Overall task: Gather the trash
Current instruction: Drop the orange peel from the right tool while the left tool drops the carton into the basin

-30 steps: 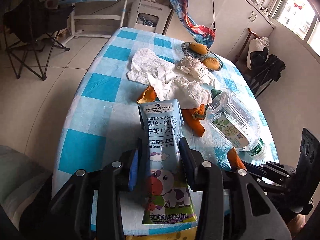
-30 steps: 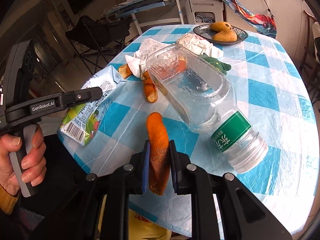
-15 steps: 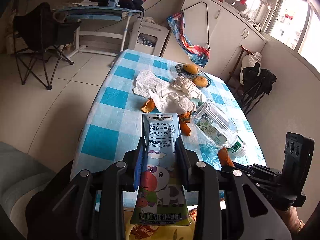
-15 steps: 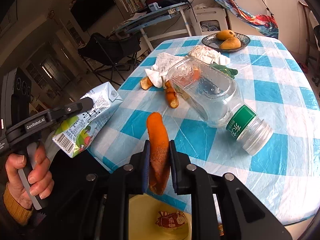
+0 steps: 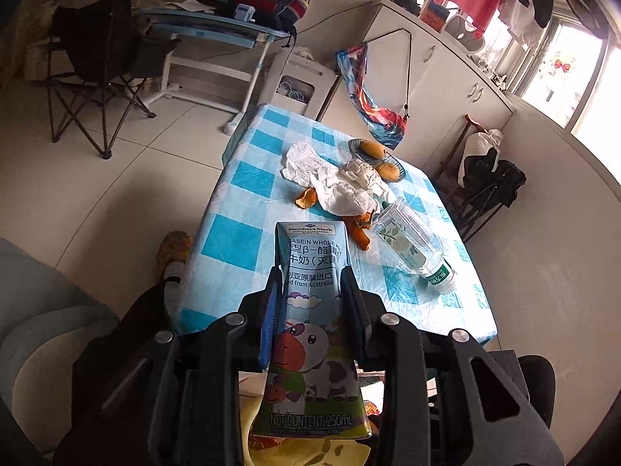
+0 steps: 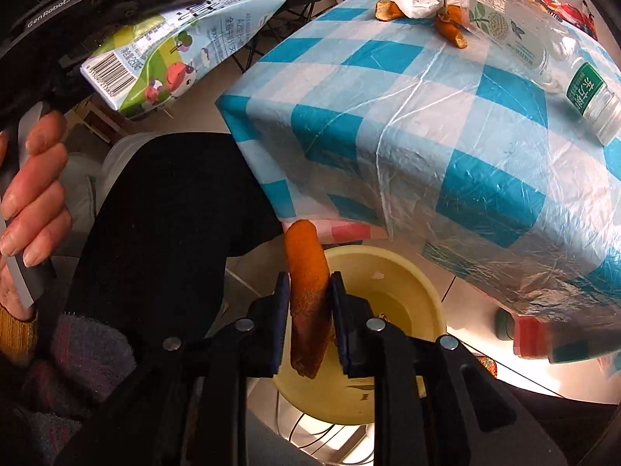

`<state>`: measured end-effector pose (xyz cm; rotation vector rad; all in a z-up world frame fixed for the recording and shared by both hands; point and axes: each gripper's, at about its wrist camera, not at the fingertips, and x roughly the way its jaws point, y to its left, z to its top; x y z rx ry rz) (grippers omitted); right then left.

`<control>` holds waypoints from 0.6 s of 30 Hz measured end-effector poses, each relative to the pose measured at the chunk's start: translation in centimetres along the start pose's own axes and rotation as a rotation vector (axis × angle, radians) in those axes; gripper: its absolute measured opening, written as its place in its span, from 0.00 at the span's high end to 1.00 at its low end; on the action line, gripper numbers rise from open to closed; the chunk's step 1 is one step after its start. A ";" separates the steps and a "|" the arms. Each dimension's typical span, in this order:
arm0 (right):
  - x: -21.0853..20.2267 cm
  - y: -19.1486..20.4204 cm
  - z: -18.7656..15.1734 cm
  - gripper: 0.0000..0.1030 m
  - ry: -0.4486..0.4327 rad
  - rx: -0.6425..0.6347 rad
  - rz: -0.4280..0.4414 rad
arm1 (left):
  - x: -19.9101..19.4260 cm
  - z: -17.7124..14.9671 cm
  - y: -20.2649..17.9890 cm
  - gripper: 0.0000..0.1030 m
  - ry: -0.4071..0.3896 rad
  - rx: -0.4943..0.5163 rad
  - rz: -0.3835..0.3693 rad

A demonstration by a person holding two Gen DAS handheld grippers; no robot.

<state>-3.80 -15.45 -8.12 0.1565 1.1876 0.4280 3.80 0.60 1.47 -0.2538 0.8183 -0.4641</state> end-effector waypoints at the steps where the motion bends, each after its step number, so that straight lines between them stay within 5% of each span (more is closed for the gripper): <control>1: -0.2 0.1 -0.1 0.70 -0.010 0.000 -0.010 | -0.3 -0.2 0.1 0.71 -0.001 -0.002 -0.001; 10: -5.6 -3.5 -0.5 0.49 -0.280 0.235 -0.022 | -0.4 -3.3 -1.4 0.71 0.067 0.039 -0.021; 18: -8.1 -5.0 -1.1 0.49 -0.418 0.338 -0.025 | 4.5 -10.8 -4.8 0.71 0.444 0.186 -0.060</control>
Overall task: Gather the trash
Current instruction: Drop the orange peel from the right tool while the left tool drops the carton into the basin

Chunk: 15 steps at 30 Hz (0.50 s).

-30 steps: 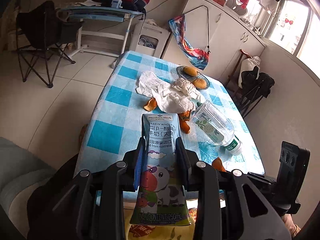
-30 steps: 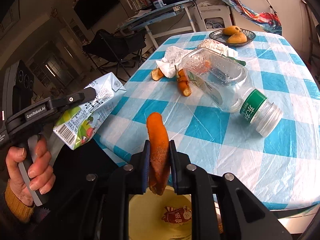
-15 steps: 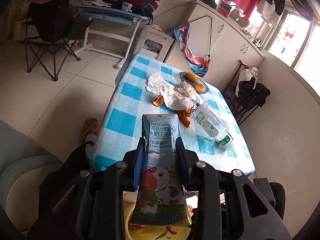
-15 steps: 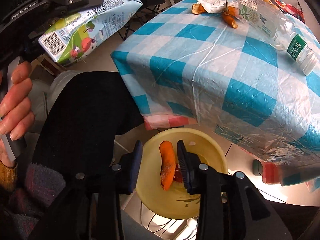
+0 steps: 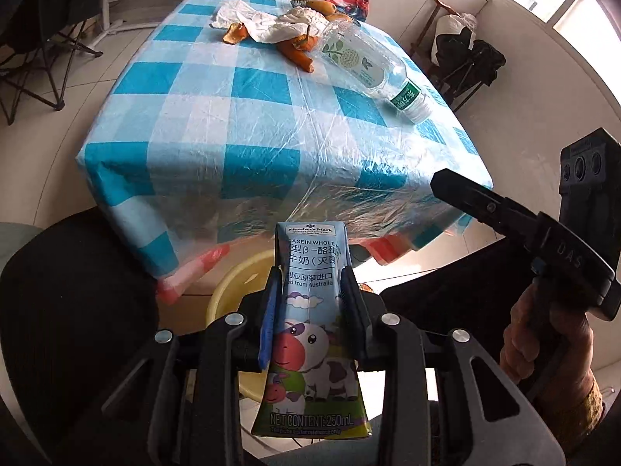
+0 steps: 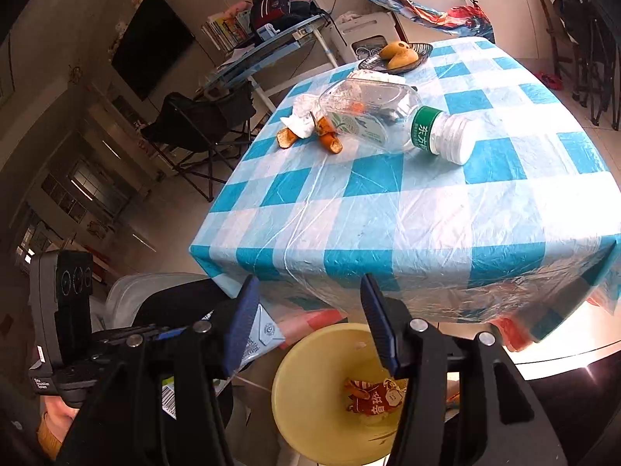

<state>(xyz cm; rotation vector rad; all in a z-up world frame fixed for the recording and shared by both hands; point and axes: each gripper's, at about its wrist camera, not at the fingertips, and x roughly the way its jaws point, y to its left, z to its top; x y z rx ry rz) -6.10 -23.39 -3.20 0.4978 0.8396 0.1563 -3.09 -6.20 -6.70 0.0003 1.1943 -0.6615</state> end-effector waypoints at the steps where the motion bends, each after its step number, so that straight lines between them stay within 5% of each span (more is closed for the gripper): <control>1: 0.1 0.0 0.1 0.49 -0.004 -0.004 -0.003 | 0.7 -0.5 -0.5 0.71 0.030 0.025 0.015; 4: -0.1 0.1 -0.1 0.45 -0.012 -0.021 -0.018 | 1.7 -1.2 -1.4 0.65 0.076 0.078 0.046; 7: -0.2 0.0 0.0 0.44 -0.018 -0.033 -0.025 | 1.1 -0.9 -1.1 0.46 0.028 0.080 0.091; 10: 0.1 0.0 0.0 0.43 -0.019 -0.041 -0.039 | -0.7 -0.1 0.5 0.44 -0.080 0.022 0.108; 15: 0.2 0.4 -0.2 0.38 -0.029 -0.066 -0.073 | -4.6 0.4 4.3 0.26 -0.318 -0.137 0.162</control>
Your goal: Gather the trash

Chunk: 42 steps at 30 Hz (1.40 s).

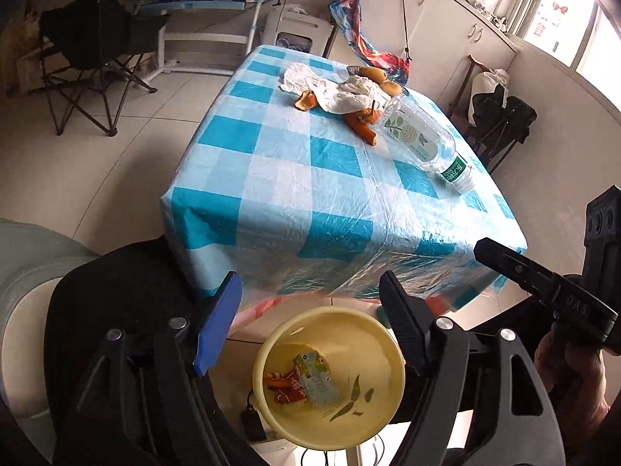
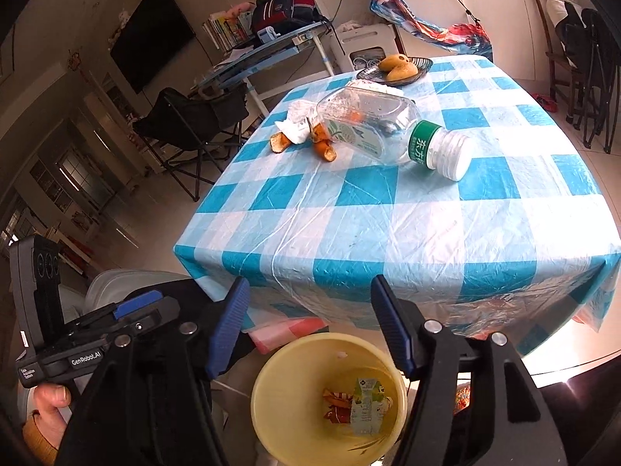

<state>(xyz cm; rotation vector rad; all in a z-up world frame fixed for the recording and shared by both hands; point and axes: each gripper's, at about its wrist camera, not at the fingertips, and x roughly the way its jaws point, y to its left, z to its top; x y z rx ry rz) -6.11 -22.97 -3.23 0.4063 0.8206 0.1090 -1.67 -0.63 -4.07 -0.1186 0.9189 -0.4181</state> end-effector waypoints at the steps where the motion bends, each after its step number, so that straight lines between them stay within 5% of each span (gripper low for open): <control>1: 0.0 0.1 0.0 0.38 -0.002 -0.006 -0.007 | -0.2 0.2 0.9 0.24 -0.027 -0.037 0.018; 8: 0.8 1.0 -0.2 0.36 0.012 -0.067 -0.046 | 0.6 0.6 4.8 0.24 -0.038 -0.209 0.039; 42: 1.6 1.7 -0.6 0.34 0.023 -0.111 -0.068 | 1.5 0.1 4.1 0.23 -0.016 -0.184 0.044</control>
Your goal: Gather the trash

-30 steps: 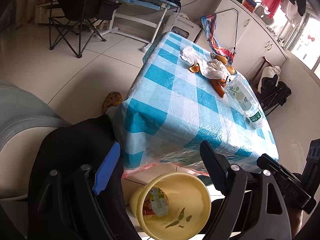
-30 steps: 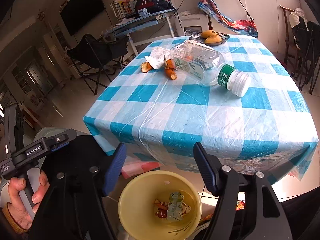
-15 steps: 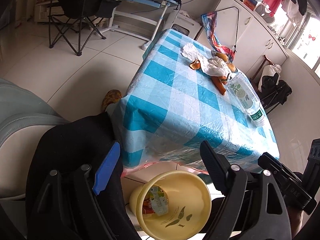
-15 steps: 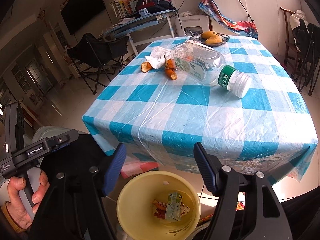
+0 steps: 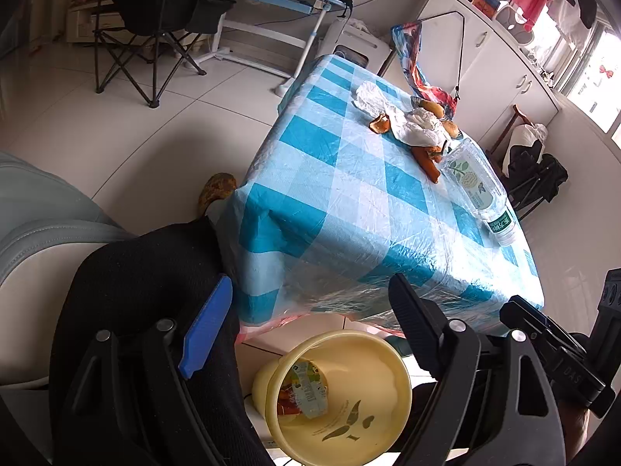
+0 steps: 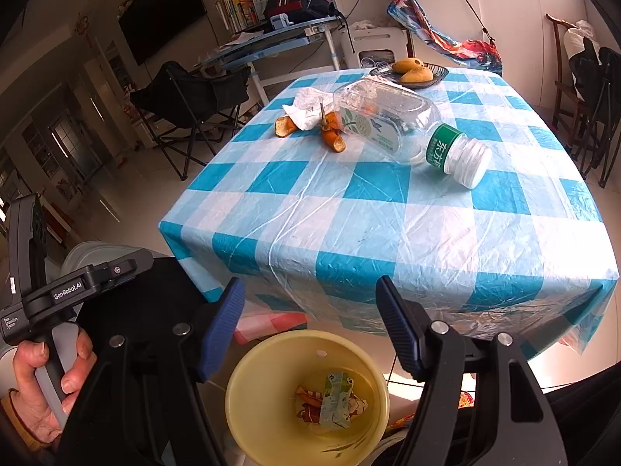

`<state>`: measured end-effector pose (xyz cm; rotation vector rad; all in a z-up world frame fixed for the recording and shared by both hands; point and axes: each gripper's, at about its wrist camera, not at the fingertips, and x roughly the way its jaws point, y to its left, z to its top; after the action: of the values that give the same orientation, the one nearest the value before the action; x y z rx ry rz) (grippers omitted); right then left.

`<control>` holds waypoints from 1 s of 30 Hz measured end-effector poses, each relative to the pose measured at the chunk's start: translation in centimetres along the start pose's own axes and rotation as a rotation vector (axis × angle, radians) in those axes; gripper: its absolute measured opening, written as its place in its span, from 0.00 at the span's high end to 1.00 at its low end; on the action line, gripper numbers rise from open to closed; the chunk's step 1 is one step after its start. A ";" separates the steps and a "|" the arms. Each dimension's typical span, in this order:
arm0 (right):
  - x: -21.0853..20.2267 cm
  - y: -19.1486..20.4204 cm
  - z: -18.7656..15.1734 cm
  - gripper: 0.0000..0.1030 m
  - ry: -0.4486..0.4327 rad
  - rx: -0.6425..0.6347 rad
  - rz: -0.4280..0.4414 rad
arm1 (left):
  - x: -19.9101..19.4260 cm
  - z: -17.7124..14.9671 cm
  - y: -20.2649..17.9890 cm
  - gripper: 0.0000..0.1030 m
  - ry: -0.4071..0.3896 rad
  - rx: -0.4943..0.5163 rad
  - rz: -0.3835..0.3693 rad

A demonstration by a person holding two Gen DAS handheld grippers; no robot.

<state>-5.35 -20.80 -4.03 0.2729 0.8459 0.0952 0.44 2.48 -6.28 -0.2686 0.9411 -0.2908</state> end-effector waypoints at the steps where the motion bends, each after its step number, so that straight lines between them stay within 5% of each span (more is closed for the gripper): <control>1: 0.0 0.0 0.0 0.34 0.000 0.000 0.000 | 0.0 0.0 0.0 0.23 0.000 0.000 0.000; 30: -0.2 0.1 0.0 0.33 -0.007 0.002 0.001 | 0.0 0.0 0.4 0.22 -0.008 -0.006 -0.005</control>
<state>-5.48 -20.76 -3.85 0.2751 0.8386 0.0946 0.44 2.89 -6.41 -0.2775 0.9339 -0.2911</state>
